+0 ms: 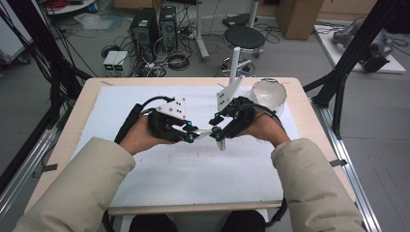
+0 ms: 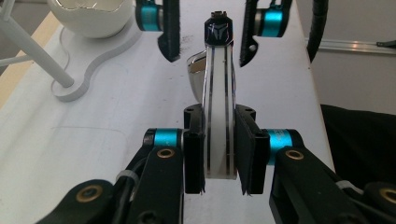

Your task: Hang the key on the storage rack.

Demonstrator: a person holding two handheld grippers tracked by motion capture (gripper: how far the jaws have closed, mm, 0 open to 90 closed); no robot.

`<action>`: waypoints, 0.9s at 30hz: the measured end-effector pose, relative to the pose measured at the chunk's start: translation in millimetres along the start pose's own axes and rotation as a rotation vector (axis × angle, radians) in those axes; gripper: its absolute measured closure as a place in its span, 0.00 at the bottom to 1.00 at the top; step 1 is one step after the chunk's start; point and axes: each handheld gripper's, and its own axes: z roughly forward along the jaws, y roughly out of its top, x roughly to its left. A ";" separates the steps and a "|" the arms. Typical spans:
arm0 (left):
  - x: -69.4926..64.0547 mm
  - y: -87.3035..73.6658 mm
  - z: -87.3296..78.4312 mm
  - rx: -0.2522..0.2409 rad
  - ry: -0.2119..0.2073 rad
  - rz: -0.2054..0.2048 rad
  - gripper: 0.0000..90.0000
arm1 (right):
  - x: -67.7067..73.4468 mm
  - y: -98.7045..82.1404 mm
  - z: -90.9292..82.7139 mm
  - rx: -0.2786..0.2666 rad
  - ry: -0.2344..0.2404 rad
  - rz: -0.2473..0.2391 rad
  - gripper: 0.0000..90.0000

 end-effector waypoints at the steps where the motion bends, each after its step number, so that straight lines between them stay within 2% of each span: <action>1: -0.1 0.1 0.0 0.002 0.004 0.002 0.83 | -0.2 0.3 0.4 0.003 0.006 -0.009 0.66; 5: 1.0 -0.5 -0.1 -0.003 0.004 -0.011 0.83 | 0.1 1.9 1.6 0.011 0.026 -0.046 0.81; 6: 1.2 -0.8 0.1 -0.003 0.004 -0.001 0.83 | 0.4 2.1 1.8 0.017 0.028 -0.052 0.81; 11: 0.7 -1.3 0.4 -0.002 -0.002 -0.002 0.83 | 0.7 1.7 3.3 0.025 0.039 -0.051 0.82; 15: 1.7 -1.7 -1.5 -0.022 -0.006 -0.007 0.83 | 1.7 1.9 0.1 0.004 0.030 -0.065 0.83; 18: 2.6 -2.2 -2.3 -0.030 -0.010 -0.010 0.83 | 1.0 1.2 -1.5 -0.015 0.036 -0.053 0.83; 19: 3.4 -3.3 -3.0 -0.037 -0.011 -0.006 0.83 | 1.0 1.2 -1.5 -0.015 0.036 -0.053 0.83; 20: 3.5 -5.8 -3.9 -0.064 -0.005 -0.005 0.82 | 0.7 1.1 -2.2 -0.018 0.034 -0.050 0.83; 21: 3.4 -7.9 -4.8 -0.084 0.007 0.000 0.79 | -0.4 1.0 -4.0 -0.038 0.040 -0.009 0.83; 22: 3.0 -11.6 -6.6 -0.120 0.030 0.002 0.79 | -0.4 1.0 -4.0 -0.038 0.040 -0.009 0.83; 24: 3.7 -18.8 -12.2 -0.163 0.051 -0.025 0.63 | -1.7 0.0 -7.6 -0.069 0.035 0.003 0.83; 26: 3.5 -27.8 -18.5 -0.199 0.094 -0.068 0.46 | -5.8 -5.1 -14.1 -0.098 0.015 0.048 0.83; 27: 2.6 -34.2 -23.7 -0.233 0.112 -0.092 0.40 | -8.7 -8.7 -18.3 -0.113 0.002 0.073 0.83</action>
